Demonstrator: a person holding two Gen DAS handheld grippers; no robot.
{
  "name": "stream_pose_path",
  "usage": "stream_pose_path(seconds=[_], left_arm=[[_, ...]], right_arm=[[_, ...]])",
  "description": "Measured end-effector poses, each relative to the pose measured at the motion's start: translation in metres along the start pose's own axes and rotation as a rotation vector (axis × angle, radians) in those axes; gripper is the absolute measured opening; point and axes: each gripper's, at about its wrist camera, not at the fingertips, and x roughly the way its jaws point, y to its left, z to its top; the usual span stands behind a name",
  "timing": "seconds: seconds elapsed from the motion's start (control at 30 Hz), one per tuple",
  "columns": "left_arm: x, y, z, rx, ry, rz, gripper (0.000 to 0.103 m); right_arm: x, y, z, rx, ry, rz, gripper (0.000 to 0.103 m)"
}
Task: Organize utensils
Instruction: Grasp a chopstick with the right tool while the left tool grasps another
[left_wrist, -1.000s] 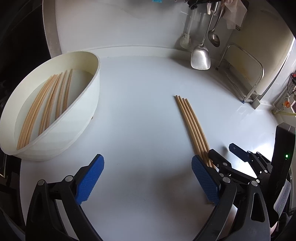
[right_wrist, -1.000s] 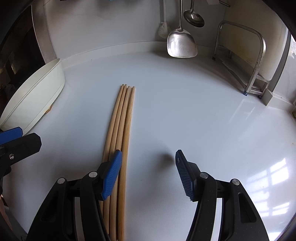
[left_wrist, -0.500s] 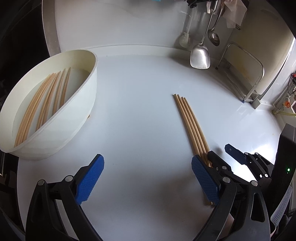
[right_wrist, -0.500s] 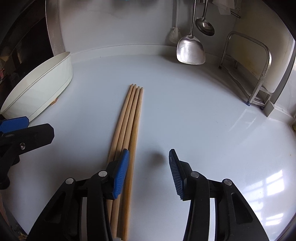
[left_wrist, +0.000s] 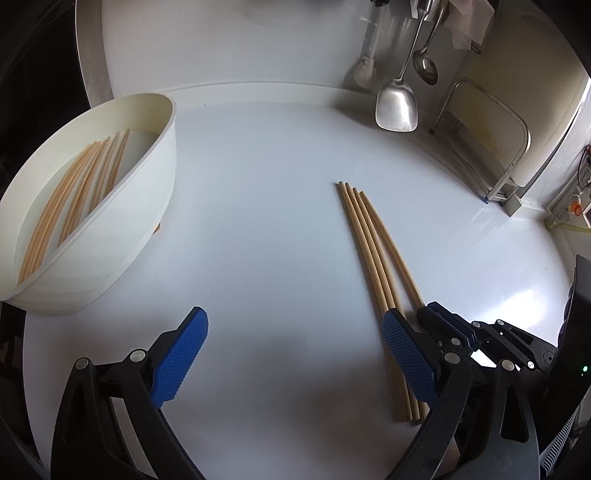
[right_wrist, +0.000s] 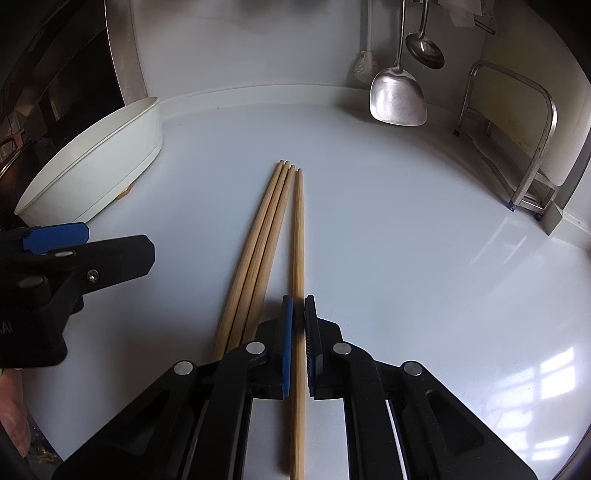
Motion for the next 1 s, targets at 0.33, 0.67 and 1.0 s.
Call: stream_pose_path(seconds=[0.33,0.67,1.0], left_arm=[[0.022,-0.02,0.0,0.021,0.022,0.022,0.094],[0.041,-0.028,-0.004,0.023,0.053,0.04,0.094],[0.044,-0.031,-0.007,0.049,0.04,0.072,0.094]], right_arm=[[-0.006,-0.03,-0.007,0.051,-0.009,-0.046,0.006],[-0.01,-0.043,-0.01,0.077,-0.007,-0.048,0.007],[-0.009,-0.048,-0.008,0.09,-0.009,-0.048,0.014]])
